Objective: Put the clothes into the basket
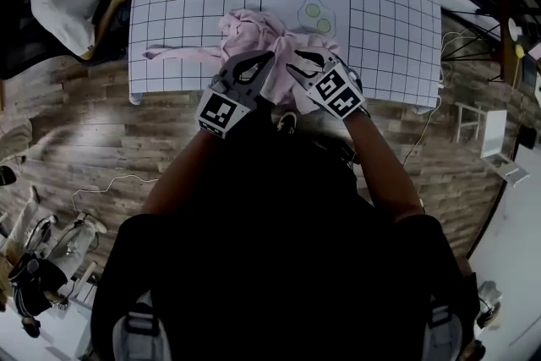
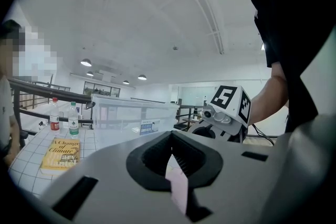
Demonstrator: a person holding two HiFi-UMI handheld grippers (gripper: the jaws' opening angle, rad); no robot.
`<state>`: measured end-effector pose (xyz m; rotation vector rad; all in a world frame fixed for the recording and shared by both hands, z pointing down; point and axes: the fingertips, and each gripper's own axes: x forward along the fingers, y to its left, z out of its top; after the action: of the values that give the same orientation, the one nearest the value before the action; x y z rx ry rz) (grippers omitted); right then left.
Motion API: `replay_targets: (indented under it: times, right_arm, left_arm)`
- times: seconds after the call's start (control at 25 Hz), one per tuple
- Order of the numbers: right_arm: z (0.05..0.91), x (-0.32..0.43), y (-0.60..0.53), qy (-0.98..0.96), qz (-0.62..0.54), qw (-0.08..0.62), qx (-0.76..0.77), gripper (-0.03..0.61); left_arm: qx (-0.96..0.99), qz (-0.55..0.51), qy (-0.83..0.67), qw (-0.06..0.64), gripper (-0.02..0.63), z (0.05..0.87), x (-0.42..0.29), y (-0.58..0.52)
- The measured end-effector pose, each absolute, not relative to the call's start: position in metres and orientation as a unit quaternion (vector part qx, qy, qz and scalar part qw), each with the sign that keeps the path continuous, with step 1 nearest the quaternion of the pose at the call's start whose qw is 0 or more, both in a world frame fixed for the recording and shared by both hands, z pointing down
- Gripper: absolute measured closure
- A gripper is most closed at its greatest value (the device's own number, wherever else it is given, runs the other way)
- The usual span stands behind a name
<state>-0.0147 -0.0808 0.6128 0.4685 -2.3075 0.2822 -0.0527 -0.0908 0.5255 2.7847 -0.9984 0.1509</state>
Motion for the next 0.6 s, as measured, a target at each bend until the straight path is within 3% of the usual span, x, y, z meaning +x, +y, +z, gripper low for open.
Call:
replay_targets:
  times: [0.2, 0.6]
  right_arm:
    - [0.642, -0.017, -0.087, -0.884, 0.124, 0.423, 0.155, 0.313]
    - [0.691, -0.026, -0.098, -0.858, 0.141, 0.480, 0.117, 0.172]
  left_arm:
    - [0.935, 0.057, -0.336, 0.098, 0.611, 0.536, -0.054, -0.099]
    - [0.936, 0.068, -0.330, 0.106, 0.609, 0.558, -0.054, -0.116]
